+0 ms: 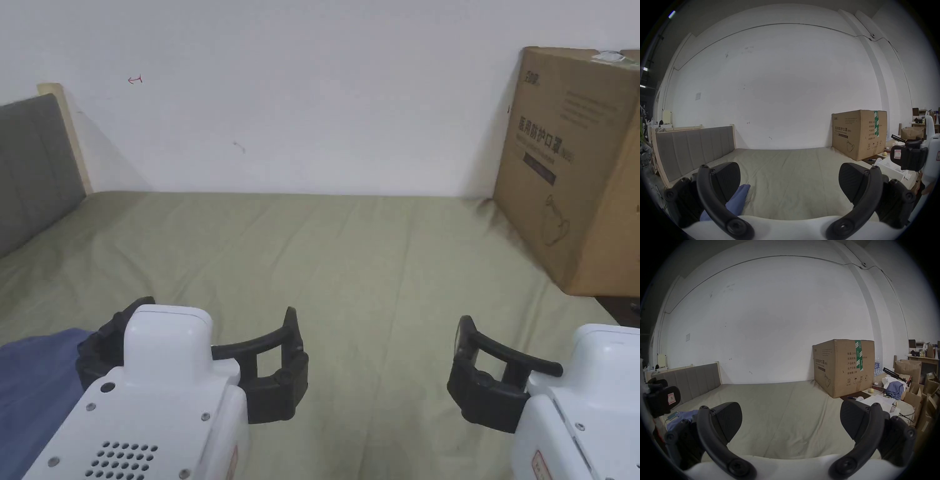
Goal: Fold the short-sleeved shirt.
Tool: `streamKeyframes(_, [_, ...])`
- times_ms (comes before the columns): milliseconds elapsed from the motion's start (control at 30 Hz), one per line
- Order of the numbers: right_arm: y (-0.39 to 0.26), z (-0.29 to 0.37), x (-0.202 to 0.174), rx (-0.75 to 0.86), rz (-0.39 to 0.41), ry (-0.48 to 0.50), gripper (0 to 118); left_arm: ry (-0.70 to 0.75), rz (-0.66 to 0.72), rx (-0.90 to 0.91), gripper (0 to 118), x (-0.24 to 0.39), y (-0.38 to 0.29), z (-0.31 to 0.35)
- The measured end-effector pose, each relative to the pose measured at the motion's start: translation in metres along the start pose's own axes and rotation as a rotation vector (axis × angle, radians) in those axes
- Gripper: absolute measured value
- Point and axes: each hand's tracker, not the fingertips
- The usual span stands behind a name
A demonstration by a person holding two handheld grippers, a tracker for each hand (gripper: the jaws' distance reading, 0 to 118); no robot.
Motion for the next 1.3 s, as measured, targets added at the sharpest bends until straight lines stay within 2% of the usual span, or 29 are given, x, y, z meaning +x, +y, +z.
streamKeyframes(233, [0.001,0.002,-0.004,0.001,0.038,0.002,117,0.003,0.002,-0.025,118,-0.001,-0.002,-0.001])
streamKeyframes(267, [0.001,0.002,-0.004,-0.001,0.041,0.005,113,-0.004,0.006,-0.036,118,-0.001,-0.002,-0.001])
streamKeyframes(300, [0.000,0.003,-0.005,0.000,0.041,0.008,103,-0.014,0.012,-0.050,116,-0.001,-0.001,-0.002])
streamKeyframes(333, [0.000,0.004,-0.005,0.002,0.043,0.012,76,-0.025,0.018,-0.057,107,-0.002,-0.001,-0.002])
streamKeyframes(367, [0.000,0.004,-0.005,0.004,0.046,0.018,50,-0.031,0.021,-0.059,90,-0.002,-0.001,-0.002])
streamKeyframes(400, [0.000,0.003,-0.007,0.005,0.051,0.012,29,-0.031,0.025,-0.062,67,-0.001,-0.001,-0.002])
streamKeyframes(433, [0.000,0.002,-0.008,-0.001,0.056,0.000,21,-0.033,0.027,-0.066,38,-0.001,-0.001,-0.002])
streamKeyframes(467, [-0.001,0.001,-0.008,-0.007,0.059,-0.006,19,-0.027,0.029,-0.066,24,-0.001,-0.001,-0.002])
streamKeyframes(500, [0.000,0.004,-0.008,-0.006,0.057,-0.005,12,-0.015,0.027,-0.065,16,0.000,-0.002,-0.003])
streamKeyframes(533, [-0.001,0.005,-0.007,-0.008,0.053,0.001,0,-0.007,0.015,-0.063,4,0.001,-0.002,-0.003])
streamKeyframes(600, [-0.001,0.005,-0.006,-0.012,0.055,0.007,0,-0.013,0.006,-0.061,0,0.000,-0.002,-0.003])
streamKeyframes(733, [0.002,0.003,-0.005,-0.010,0.060,0.002,0,-0.043,0.006,-0.102,0,-0.003,-0.001,-0.006])
streamKeyframes(867, [0.004,0.001,-0.008,-0.017,0.048,0.027,0,-0.026,0.007,-0.107,0,-0.004,-0.001,-0.008])
streamKeyframes(1000, [0.008,-0.003,-0.020,-0.021,0.074,0.075,0,-0.001,0.028,-0.095,0,-0.017,0.004,-0.004])
streamKeyframes(1133, [0.017,-0.010,-0.045,-0.010,0.067,0.188,0,0.062,0.014,-0.091,0,-0.043,0.016,0.011])
streamKeyframes(1300, [0.024,-0.013,-0.102,0.007,0.077,0.394,0,0.286,0.023,-0.066,0,-0.093,0.025,0.051])
